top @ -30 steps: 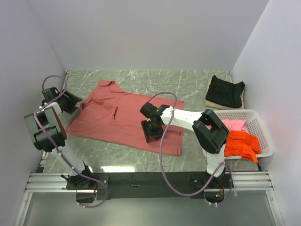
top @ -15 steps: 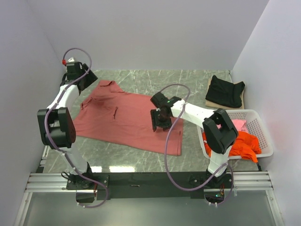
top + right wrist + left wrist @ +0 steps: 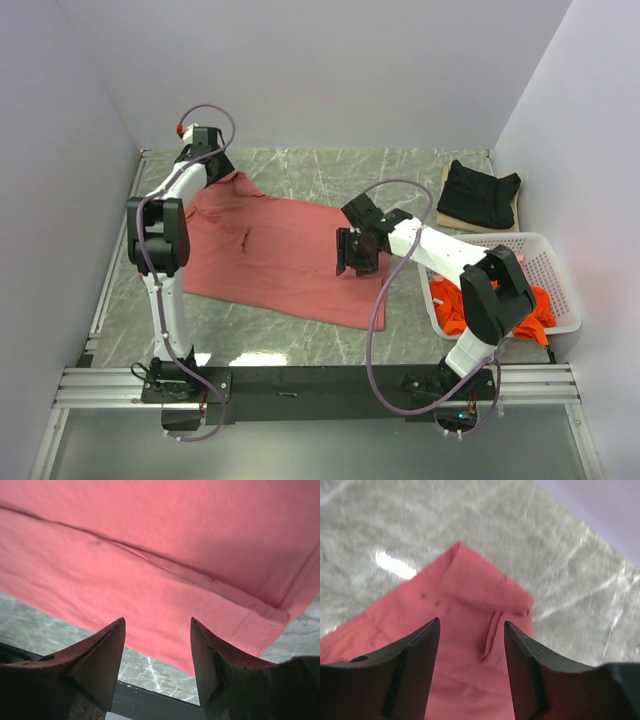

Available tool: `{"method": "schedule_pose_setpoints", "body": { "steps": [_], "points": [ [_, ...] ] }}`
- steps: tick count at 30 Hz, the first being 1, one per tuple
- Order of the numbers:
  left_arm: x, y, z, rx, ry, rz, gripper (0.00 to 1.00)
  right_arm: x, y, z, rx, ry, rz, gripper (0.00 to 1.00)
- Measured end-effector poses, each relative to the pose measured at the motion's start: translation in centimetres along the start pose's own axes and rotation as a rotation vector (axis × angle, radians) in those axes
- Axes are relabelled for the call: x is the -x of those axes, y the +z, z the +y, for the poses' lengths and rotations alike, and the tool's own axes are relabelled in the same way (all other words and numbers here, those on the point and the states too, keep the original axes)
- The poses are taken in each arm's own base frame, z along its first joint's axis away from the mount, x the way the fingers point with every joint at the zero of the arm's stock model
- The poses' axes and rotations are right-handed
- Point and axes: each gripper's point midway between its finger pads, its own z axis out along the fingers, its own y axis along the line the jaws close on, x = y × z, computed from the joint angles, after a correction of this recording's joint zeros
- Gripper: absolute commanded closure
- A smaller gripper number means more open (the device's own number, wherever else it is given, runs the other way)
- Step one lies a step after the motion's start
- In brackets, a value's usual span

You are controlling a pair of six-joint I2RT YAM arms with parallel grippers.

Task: Fold and stack the t-shirts
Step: Fold the tshirt

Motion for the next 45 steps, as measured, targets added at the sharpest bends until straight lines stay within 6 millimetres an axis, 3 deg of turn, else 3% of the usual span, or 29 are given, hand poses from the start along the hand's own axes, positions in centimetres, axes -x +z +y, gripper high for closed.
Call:
{"method": "schedule_pose_setpoints", "body": {
  "steps": [4,10,20,33,45],
  "points": [
    [1.1,1.3,-0.4,0.029,0.005,-0.038,0.47,-1.2,0.5,-0.6,-0.009,0.014,0.032,0.39],
    [2.2,2.7,-0.3,0.056,0.0,-0.068,0.51,-1.2,0.6,-0.4,0.005,0.015,0.032,0.39],
    [-0.1,4.2,1.2,0.105,0.006,-0.015,0.51,-1.2,0.6,-0.2,0.011,0.014,0.033,0.39],
    [-1.5,5.4,1.7,0.123,0.008,0.011,0.55,-1.2,0.7,-0.3,0.009,0.014,0.036,0.39],
    [-0.8,5.6,2.0,0.129,-0.018,0.009,0.8,-1.2,0.7,-0.3,0.009,0.014,0.036,0.39]
  ]
}}
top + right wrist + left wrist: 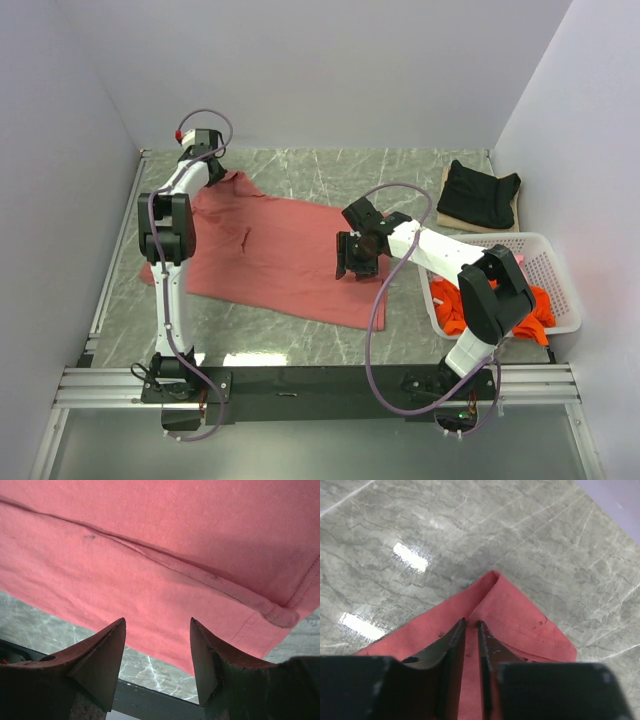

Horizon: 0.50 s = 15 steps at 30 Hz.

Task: Fold and stack the t-shirts
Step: Fold the tshirt

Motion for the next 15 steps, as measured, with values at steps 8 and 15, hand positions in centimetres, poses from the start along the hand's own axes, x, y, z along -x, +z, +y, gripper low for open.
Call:
{"method": "schedule_pose_setpoints", "body": {
  "steps": [8,15],
  "points": [
    [0.1,0.2,0.3,-0.001,-0.007,0.004,1.0,0.1,0.0,-0.1,-0.002,0.004,-0.002,0.39],
    [-0.7,0.1,0.8,-0.024,-0.015,0.008,1.0,4.3,-1.9,-2.5,-0.046,0.062,-0.073,0.37]
  ]
}}
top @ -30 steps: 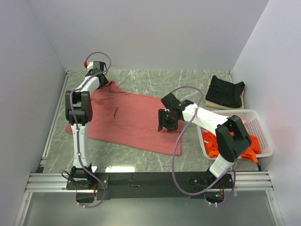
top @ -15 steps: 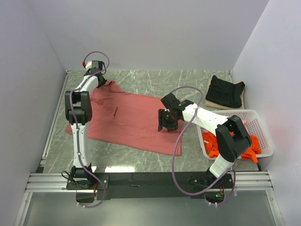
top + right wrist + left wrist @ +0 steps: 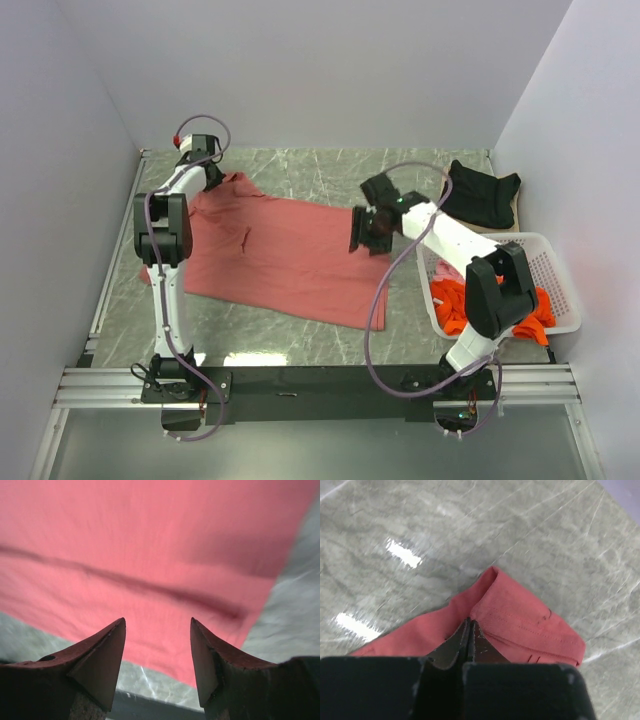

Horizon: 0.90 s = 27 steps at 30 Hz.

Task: Fold and stack the t-shirts
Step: Fold the tshirt

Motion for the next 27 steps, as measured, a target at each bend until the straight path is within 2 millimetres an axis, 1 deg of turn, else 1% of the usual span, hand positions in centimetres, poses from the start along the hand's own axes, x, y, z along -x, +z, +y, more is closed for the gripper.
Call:
{"method": "schedule_pose_setpoints", "body": {
  "steps": [4,6,8,10,12,14,17,19,22,27],
  "points": [
    [-0.3,-0.5,0.4,-0.007,-0.004,0.018,1.0,5.9,-1.5,-0.9,-0.016,0.04,-0.116,0.36],
    [-0.2,-0.5,0.7,-0.012,-0.016,0.024,1.0,8.6,-1.6,-1.9,-0.045,0.059,-0.158,0.36],
    [-0.1,-0.4,0.8,-0.018,-0.029,0.031,1.0,10.9,-1.1,-3.0,-0.085,0.072,-0.187,0.36],
    [0.1,-0.4,1.0,-0.02,-0.041,0.033,1.0,12.4,-0.1,-4.1,-0.127,0.083,-0.198,0.36],
    [0.2,-0.4,1.2,-0.022,-0.047,0.037,1.0,13.4,1.1,-5.4,-0.171,0.097,-0.192,0.35],
    [0.3,-0.5,1.3,-0.025,-0.053,0.039,1.0,13.8,2.3,-6.8,-0.21,0.111,-0.174,0.36],
    [0.3,-0.8,1.4,-0.031,-0.063,0.046,1.0,13.9,3.7,-8.4,-0.25,0.125,-0.15,0.35],
    [0.2,-1.0,1.3,-0.036,-0.073,0.05,1.0,13.9,4.3,-9.3,-0.268,0.136,-0.137,0.36],
    [0.3,-1.2,1.1,-0.046,-0.079,0.054,1.0,14.4,4.9,-10.2,-0.282,0.15,-0.131,0.35],
    [0.4,-1.6,1.1,-0.054,-0.088,0.055,1.0,15.0,5.8,-11.0,-0.294,0.16,-0.127,0.35]
  ]
}}
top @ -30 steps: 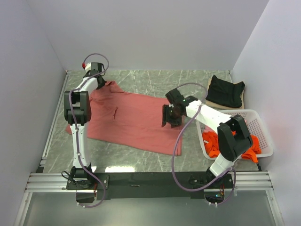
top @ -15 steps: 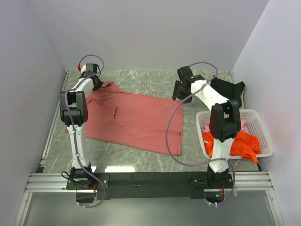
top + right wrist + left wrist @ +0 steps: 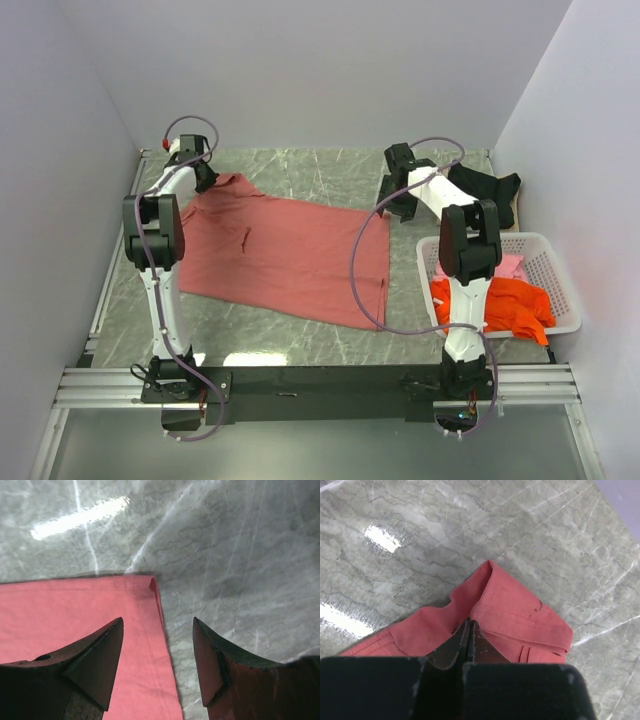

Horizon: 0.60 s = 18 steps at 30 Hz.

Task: Fold and stack the t-shirts
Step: Fold the tshirt

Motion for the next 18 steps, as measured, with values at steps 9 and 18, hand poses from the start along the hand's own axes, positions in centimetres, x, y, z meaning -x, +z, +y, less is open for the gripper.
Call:
{"method": "schedule_pose_setpoints", "body": {
  "steps": [9,18],
  "points": [
    [1.6,-1.0,0.0,-0.019,-0.035,-0.02,1.0,-1.0,1.7,-0.1,-0.009,-0.003,0.041,0.35],
    [3.1,-1.8,0.5,-0.03,-0.056,-0.04,1.0,-0.5,2.1,0.2,-0.003,0.002,0.035,0.36]
  ]
}}
